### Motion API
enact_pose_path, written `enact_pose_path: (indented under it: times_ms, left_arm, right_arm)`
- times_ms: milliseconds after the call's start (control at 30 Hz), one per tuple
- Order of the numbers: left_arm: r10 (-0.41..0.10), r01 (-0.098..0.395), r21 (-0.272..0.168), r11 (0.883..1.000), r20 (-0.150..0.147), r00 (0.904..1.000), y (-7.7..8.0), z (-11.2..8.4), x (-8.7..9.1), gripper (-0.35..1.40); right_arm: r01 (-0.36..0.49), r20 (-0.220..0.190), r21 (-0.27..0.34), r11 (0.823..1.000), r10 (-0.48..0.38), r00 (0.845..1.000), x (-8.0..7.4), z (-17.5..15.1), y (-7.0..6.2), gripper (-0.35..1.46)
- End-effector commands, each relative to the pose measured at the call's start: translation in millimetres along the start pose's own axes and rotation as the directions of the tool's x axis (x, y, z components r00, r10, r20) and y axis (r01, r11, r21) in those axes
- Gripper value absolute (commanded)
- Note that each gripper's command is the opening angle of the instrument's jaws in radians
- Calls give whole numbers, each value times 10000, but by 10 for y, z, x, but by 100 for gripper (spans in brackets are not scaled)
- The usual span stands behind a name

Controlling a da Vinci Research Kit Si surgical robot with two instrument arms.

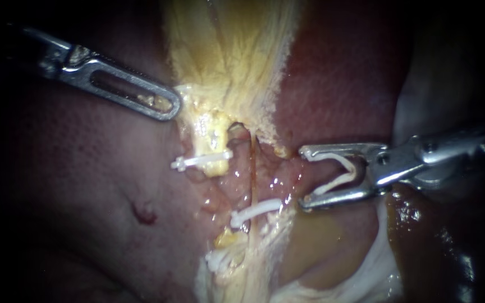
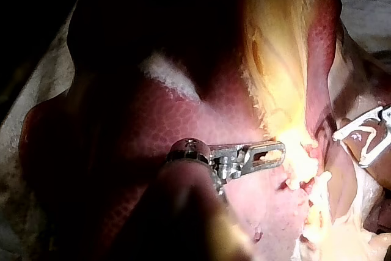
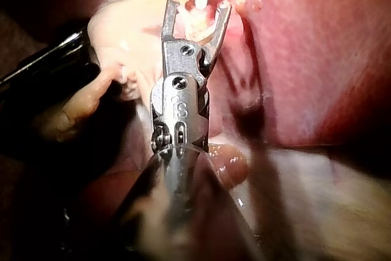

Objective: Clipping second clip right tube

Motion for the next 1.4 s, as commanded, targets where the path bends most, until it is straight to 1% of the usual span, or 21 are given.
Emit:
enact_pose_path:
  times_ms: [33, 167, 333, 433, 567, 767, 867, 1100, 1400]
  left_arm:
    - [6, -6, -4, 10000, -3, 10000, 0, 0, 0, -35]
    - [5, -5, -5, 10000, -2, 10000, 0, 0, 0, -35]
    - [5, -5, -7, 10000, -1, 10000, 0, 1, 0, -35]
    - [6, -6, -11, 10000, 2, 10000, 0, 1, 0, -35]
    - [7, -7, -13, 10000, 3, 10000, 0, 1, 0, -35]
    - [6, -6, -15, 10000, 5, 10000, 0, 2, 0, -35]
    - [6, -6, -15, 10000, 5, 10000, 0, 2, 0, -35]
    - [4, -4, -18, 10000, 7, 10000, 0, 3, 0, -35]
    - [4, -4, -25, 10000, 11, 10000, 0, 4, 0, -35]
  right_arm:
    - [-114, 0, 5, 9999, 114, 9999, -4, 3, 2, 50]
    - [-757, 18, 97, 9971, 757, 9971, -19, 16, 12, 50]
    - [-1272, 44, 143, 9918, 1272, 9919, -38, 26, 24, 50]
    - [-1487, 91, 199, 9887, 1485, 9889, -43, 29, 29, 50]
    - [-1822, 20, 388, 9825, 1822, 9833, -45, 37, 31, 50]
    - [-2052, -155, 593, 9769, 2065, 9783, -45, 57, 32, 50]
    - [-2317, -192, 713, 9702, 2336, 9722, -46, 66, 32, 50]
    - [-2437, -206, 694, 9674, 2457, 9691, -46, 85, 33, 49]
    - [-2586, -356, 916, 9616, 2626, 9642, -47, 102, 32, 49]
